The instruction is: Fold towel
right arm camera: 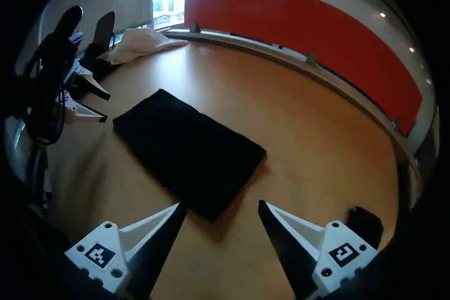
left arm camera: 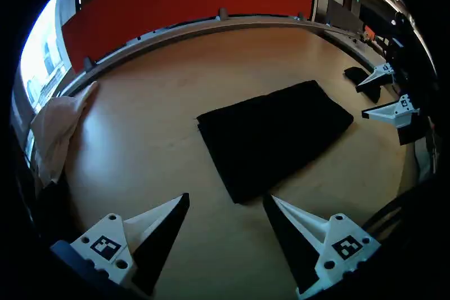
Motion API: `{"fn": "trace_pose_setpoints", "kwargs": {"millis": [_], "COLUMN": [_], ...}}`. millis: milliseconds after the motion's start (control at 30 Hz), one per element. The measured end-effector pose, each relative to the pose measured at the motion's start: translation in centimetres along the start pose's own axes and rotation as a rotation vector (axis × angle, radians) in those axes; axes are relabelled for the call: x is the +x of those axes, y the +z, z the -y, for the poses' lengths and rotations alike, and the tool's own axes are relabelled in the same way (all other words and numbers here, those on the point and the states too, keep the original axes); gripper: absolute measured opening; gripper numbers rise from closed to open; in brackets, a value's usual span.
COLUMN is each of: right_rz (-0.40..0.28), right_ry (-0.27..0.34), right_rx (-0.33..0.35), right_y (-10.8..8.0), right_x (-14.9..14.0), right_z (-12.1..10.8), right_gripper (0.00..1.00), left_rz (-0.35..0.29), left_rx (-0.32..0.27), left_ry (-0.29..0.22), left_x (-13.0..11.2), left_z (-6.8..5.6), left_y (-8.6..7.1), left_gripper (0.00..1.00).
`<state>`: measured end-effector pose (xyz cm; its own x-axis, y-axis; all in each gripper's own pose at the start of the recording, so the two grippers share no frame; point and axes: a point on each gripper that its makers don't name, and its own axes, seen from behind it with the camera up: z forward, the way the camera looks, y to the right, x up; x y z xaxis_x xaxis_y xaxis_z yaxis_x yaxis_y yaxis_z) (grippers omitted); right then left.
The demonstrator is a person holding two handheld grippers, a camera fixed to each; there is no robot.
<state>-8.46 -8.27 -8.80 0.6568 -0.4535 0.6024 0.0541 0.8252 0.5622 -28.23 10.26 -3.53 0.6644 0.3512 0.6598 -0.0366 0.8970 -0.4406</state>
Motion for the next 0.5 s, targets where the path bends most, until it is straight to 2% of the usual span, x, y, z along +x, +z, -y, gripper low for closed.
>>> {"fn": "trace_pose_setpoints", "kwargs": {"millis": [500], "right_rz": [0.008], "right_ry": [-0.020], "right_rx": [0.012], "right_y": [0.48], "right_x": [-0.65], "right_z": [-0.16], "right_gripper": [0.99], "left_rz": [-0.002], "left_rx": [0.016], "left_ry": [-0.019], "left_x": [-0.72], "left_z": [0.28], "left_y": [-0.67], "left_gripper": [0.97]}}
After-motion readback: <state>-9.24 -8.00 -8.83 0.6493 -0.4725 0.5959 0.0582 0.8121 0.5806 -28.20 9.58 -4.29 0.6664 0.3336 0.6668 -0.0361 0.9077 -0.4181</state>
